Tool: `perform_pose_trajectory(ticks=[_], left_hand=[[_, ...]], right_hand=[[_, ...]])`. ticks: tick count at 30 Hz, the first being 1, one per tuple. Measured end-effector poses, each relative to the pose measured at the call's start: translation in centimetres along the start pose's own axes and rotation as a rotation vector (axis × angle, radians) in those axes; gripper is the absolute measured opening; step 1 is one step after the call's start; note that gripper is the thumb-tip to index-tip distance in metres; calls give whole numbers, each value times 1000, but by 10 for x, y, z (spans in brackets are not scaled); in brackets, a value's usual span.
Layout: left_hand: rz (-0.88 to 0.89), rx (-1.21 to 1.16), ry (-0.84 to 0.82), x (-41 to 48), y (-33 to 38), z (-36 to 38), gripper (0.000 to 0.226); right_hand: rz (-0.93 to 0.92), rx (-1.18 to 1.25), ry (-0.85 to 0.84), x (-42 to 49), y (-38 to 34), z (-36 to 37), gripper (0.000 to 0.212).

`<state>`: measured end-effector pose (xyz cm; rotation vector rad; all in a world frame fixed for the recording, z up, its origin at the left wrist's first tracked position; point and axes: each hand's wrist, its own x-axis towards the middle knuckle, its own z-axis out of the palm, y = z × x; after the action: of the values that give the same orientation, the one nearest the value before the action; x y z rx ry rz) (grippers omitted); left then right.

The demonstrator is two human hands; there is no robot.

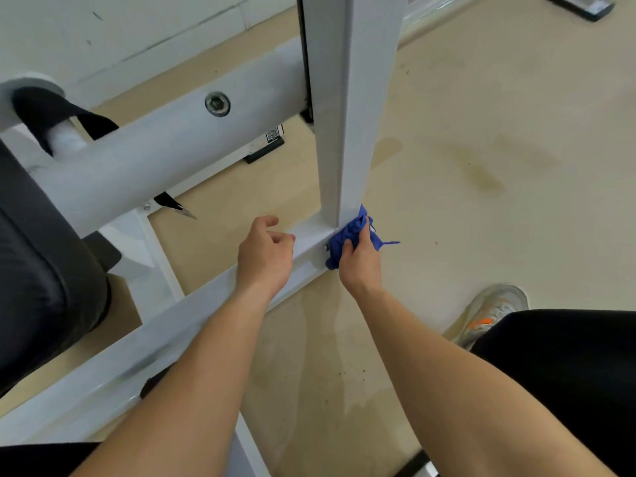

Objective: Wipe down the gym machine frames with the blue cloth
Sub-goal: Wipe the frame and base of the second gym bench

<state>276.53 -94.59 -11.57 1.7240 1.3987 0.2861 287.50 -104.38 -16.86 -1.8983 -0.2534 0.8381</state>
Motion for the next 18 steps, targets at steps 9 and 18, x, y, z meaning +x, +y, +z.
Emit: perform_pose_trajectory(ticks=[9,18], left_hand=[[2,-17,-24,-16,-4,-2,28],[38,19,5,-23,-14,-13,29]], right_hand=[[-68,100,75,-12,-23,-11,34],[-16,81,237,-17,-18,27,52]])
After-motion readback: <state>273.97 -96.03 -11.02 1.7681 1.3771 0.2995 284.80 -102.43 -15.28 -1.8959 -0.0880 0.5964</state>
